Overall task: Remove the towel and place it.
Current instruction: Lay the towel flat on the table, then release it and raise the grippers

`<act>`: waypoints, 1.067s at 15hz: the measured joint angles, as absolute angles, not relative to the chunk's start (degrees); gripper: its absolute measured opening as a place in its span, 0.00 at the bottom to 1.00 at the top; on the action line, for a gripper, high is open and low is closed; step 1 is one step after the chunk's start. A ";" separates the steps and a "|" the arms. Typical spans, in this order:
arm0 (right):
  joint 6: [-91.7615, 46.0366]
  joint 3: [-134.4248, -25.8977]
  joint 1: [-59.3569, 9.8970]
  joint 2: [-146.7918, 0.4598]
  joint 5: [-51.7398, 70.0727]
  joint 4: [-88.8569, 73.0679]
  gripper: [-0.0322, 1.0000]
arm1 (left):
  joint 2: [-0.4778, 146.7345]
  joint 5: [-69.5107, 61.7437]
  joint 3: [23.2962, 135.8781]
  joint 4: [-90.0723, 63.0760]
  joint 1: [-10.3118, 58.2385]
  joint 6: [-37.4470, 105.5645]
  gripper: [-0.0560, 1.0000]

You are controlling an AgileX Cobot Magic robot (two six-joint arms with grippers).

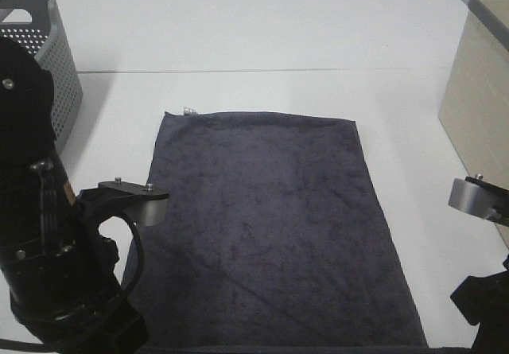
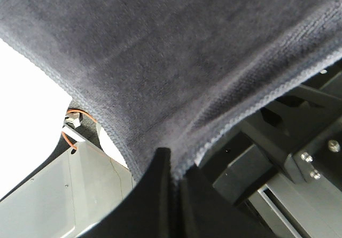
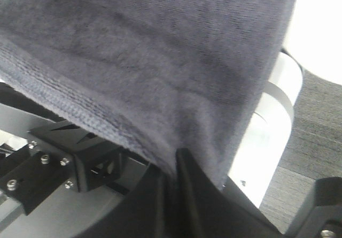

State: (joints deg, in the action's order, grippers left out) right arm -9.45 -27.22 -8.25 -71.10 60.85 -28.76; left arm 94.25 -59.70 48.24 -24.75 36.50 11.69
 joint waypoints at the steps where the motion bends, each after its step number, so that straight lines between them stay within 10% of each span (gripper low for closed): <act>1: -9.45 -27.22 -8.25 -71.62 60.50 -27.62 0.10 | 95.40 -59.30 48.07 -24.41 36.50 11.69 0.05; 6: -8.59 -27.22 -7.73 -72.14 60.91 -26.07 0.31 | 98.95 -59.30 47.50 -26.13 36.50 13.69 0.09; 12: -8.54 -27.04 -7.73 -72.14 59.07 -26.59 0.58 | 98.95 -57.35 47.50 -36.21 36.50 15.99 0.71; 16: -6.30 -27.04 -7.73 -72.14 56.49 -26.41 0.61 | 98.95 -57.35 48.76 -36.33 36.50 17.53 0.76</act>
